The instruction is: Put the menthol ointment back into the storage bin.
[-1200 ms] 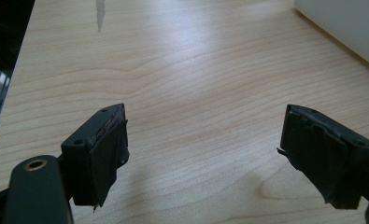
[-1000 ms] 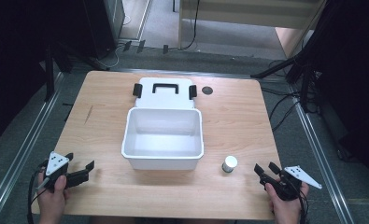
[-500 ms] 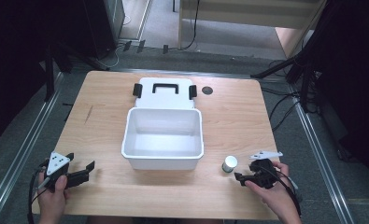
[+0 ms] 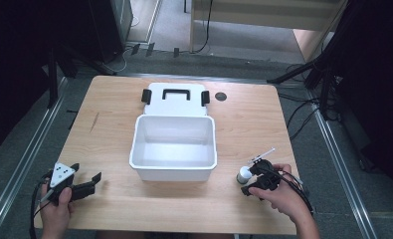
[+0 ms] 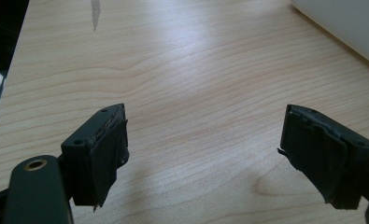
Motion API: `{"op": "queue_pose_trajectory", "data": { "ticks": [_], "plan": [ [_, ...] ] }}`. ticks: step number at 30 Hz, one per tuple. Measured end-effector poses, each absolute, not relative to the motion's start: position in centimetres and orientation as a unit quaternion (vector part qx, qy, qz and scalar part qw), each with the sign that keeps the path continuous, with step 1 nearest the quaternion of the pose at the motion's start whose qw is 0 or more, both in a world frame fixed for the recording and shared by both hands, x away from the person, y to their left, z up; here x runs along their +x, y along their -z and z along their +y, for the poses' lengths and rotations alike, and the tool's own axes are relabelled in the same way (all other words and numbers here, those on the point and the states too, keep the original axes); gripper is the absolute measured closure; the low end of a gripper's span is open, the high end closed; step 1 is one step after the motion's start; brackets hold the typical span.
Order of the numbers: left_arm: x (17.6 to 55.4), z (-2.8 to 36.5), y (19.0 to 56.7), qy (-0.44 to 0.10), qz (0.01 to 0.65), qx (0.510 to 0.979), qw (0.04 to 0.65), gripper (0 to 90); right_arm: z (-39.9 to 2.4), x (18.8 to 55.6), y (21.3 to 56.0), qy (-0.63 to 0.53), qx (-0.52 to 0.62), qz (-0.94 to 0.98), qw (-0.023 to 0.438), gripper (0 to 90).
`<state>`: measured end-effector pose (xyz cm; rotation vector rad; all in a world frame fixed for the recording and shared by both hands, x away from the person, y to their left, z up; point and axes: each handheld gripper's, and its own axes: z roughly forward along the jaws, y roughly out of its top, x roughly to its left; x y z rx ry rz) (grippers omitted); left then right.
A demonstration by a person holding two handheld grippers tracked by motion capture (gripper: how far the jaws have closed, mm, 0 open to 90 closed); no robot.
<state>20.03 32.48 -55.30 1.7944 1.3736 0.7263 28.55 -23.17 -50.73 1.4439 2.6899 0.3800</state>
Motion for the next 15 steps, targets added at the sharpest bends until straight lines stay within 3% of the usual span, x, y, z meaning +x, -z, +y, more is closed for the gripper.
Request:
{"op": "queue_pose_trajectory", "data": {
  "ticks": [15],
  "plan": [
    [20.08,32.43,55.29,-0.284,0.534,0.705,0.369,16.1,-22.19,29.45,49.99,-0.128,0.473,0.870,0.048,28.7]
  ]
}}
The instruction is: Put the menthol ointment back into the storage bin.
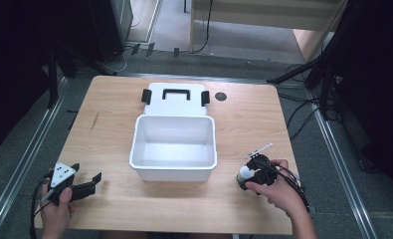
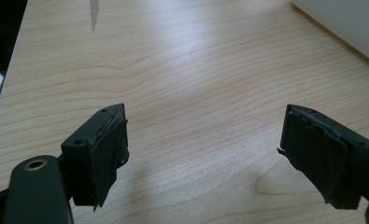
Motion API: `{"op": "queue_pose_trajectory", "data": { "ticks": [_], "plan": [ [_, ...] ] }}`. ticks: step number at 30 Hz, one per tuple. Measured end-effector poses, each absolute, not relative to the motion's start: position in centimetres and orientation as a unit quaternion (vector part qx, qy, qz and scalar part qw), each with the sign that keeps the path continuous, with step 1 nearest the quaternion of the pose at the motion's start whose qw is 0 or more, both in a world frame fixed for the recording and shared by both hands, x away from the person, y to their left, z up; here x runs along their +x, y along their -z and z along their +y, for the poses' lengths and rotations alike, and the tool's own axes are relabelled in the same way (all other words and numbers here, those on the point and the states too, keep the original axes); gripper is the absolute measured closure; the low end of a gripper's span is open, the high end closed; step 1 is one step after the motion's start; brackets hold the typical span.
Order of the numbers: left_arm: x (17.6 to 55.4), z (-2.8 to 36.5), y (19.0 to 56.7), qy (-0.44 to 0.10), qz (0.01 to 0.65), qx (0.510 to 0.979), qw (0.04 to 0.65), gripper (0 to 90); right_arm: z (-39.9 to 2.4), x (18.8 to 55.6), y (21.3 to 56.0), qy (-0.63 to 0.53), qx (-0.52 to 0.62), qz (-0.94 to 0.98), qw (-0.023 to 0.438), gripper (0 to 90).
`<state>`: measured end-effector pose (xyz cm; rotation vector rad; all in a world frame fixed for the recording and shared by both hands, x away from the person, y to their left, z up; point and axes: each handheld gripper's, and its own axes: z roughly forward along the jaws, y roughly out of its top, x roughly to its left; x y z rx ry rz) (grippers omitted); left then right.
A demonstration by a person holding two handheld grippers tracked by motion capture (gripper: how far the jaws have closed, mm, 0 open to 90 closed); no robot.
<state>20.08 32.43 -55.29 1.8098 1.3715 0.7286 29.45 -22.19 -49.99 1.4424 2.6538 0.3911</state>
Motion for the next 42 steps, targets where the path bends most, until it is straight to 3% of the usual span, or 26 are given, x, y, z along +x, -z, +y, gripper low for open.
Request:
{"op": "queue_pose_trajectory", "data": {
  "ticks": [22,30,42],
  "plan": [
    [20.1,32.4,55.3,-0.280,0.532,0.708,0.370,16.0,-20.4,30.1,51.2,-0.131,0.462,0.876,0.045,35.1],
    [20.1,32.4,55.3,-0.282,0.531,0.707,0.373,16.1,-21.0,30.4,51.1,-0.142,0.475,0.867,0.052,48.6],
    [20.1,32.3,55.3,-0.281,0.531,0.709,0.369,16.1,-21.7,30.5,50.9,-0.156,0.490,0.856,0.059,51.6]
  ]
}}
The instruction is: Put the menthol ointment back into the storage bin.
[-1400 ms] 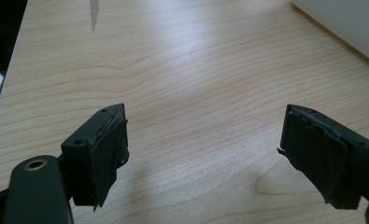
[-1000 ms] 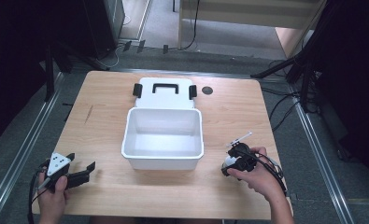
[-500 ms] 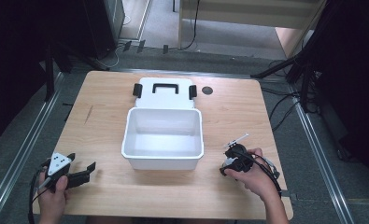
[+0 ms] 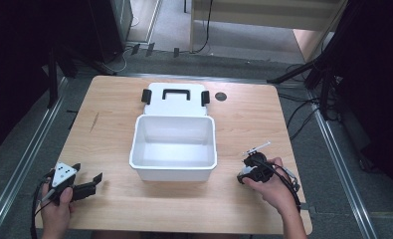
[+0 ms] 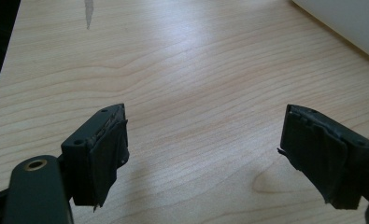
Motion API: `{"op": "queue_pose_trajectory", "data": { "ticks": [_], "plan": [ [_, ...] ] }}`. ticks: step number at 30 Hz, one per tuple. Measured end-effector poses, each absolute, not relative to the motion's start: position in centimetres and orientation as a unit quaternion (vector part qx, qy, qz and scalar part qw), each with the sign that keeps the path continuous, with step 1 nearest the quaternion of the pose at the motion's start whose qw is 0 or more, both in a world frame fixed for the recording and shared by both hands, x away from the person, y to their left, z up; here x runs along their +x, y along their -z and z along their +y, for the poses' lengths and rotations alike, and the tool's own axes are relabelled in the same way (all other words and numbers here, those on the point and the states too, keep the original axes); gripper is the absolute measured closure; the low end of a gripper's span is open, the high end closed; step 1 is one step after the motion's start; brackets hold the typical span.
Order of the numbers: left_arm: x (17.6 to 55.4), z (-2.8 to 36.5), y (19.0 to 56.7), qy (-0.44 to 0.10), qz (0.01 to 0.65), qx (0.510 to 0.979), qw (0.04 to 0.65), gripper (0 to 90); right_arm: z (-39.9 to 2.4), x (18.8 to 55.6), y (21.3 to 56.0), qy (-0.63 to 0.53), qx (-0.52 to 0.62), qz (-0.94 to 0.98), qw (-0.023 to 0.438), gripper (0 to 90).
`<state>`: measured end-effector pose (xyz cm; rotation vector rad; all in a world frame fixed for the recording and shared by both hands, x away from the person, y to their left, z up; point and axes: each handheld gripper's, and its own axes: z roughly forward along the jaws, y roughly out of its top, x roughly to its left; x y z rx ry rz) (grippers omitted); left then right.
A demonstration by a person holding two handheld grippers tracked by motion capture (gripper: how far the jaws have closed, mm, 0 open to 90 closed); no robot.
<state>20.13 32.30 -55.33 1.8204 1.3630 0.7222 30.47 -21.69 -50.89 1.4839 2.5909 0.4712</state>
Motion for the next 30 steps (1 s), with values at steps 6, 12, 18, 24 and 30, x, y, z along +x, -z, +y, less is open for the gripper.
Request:
{"op": "queue_pose_trajectory", "data": {
  "ticks": [6,12,18,24,30],
  "plan": [
    [20.1,32.3,55.3,-0.281,0.530,0.710,0.368,16.1,-21.5,30.6,50.2,-0.162,0.486,0.857,0.060,51.6],
    [20.2,32.2,55.3,-0.281,0.529,0.713,0.365,16.1,-20.7,30.5,49.8,-0.163,0.474,0.864,0.046,51.6],
    [20.1,32.3,55.3,-0.282,0.530,0.710,0.368,16.1,-20.5,30.5,48.5,-0.163,0.467,0.868,0.044,51.6],
    [20.1,32.3,55.3,-0.282,0.531,0.709,0.367,16.1,-20.3,30.7,46.2,-0.161,0.461,0.871,0.050,51.6],
    [20.2,32.3,55.3,-0.281,0.533,0.709,0.368,16.0,-20.1,30.9,43.6,-0.162,0.452,0.875,0.057,51.6]
  ]
}}
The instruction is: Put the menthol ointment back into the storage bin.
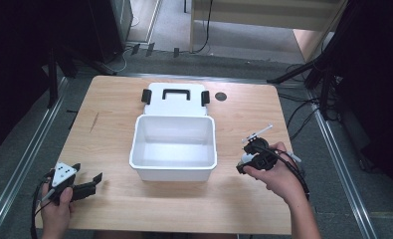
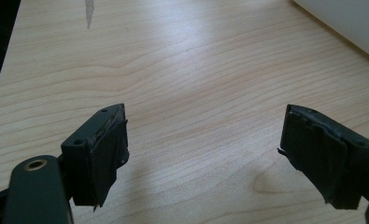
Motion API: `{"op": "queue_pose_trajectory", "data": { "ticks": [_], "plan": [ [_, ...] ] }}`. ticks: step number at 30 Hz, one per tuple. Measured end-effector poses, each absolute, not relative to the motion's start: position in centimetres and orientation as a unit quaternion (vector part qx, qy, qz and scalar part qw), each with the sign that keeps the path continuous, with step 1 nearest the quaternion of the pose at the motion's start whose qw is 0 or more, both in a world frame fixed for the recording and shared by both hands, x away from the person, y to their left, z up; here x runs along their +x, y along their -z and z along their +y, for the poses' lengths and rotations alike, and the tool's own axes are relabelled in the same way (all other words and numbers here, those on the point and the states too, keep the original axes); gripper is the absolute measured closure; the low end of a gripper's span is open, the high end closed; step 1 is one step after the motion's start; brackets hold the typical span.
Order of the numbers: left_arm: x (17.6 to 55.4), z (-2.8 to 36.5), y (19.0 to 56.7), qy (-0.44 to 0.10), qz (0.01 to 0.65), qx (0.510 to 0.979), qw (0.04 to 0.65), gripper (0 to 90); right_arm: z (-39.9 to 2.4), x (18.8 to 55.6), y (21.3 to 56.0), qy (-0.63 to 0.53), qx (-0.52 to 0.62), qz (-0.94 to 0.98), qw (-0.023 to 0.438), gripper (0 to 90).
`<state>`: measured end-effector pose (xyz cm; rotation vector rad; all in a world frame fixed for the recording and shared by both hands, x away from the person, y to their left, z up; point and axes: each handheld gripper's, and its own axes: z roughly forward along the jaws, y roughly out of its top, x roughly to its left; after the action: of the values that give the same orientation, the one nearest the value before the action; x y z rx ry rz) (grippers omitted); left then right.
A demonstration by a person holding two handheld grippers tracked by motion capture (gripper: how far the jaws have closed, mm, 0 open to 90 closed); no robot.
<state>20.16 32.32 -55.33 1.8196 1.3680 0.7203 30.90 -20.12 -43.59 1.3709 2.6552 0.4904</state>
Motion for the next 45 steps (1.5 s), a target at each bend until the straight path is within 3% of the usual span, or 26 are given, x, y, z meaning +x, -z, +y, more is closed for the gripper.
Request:
{"op": "queue_pose_trajectory", "data": {
  "ticks": [20,45],
  "plan": [
    [20.1,32.4,55.3,-0.279,0.533,0.708,0.370,16.0,-18.2,31.8,37.9,-0.164,0.426,0.888,0.054,51.6],
    [20.2,32.4,55.3,-0.278,0.533,0.708,0.372,16.1,-13.6,32.6,35.2,-0.173,0.384,0.905,0.061,51.6]
  ]
}}
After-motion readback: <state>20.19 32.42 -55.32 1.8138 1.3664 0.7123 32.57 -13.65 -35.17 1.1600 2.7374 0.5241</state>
